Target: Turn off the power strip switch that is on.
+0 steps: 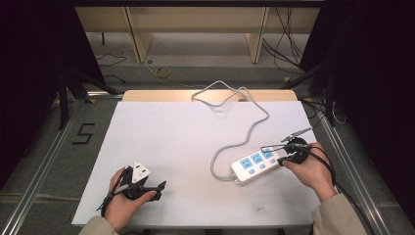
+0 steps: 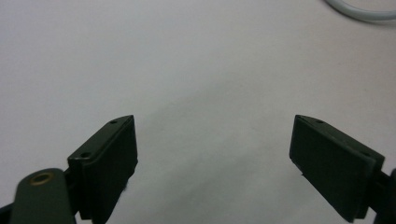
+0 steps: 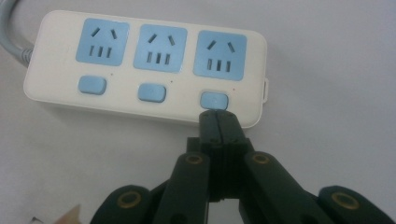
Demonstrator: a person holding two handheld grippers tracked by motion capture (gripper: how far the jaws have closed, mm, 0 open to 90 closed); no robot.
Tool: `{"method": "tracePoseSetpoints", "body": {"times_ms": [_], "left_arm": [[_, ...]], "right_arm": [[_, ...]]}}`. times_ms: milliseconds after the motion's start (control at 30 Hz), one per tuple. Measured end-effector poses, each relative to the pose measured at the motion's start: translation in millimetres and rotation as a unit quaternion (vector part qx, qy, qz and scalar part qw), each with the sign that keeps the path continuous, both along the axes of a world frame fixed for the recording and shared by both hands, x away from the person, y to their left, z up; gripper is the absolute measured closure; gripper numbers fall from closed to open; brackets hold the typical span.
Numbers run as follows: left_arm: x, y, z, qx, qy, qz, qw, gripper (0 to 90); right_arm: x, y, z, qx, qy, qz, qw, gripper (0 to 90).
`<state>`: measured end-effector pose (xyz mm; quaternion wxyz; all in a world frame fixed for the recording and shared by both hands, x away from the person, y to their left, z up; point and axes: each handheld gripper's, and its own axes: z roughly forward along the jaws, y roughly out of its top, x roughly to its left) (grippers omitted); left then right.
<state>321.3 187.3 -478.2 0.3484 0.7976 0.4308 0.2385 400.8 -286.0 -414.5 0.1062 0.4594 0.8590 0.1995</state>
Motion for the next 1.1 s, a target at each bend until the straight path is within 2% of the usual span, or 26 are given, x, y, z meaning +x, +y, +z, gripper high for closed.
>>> {"method": "tracePoseSetpoints", "body": {"times_ms": [1100], "left_arm": [[-0.2,-0.5,0.1,0.003,-0.001,-0.001,1.0,14.8]], "right_arm": [[12.2,4.5,-1.7,-0.01,0.004,-0.006,0.9999,90.0]]}}
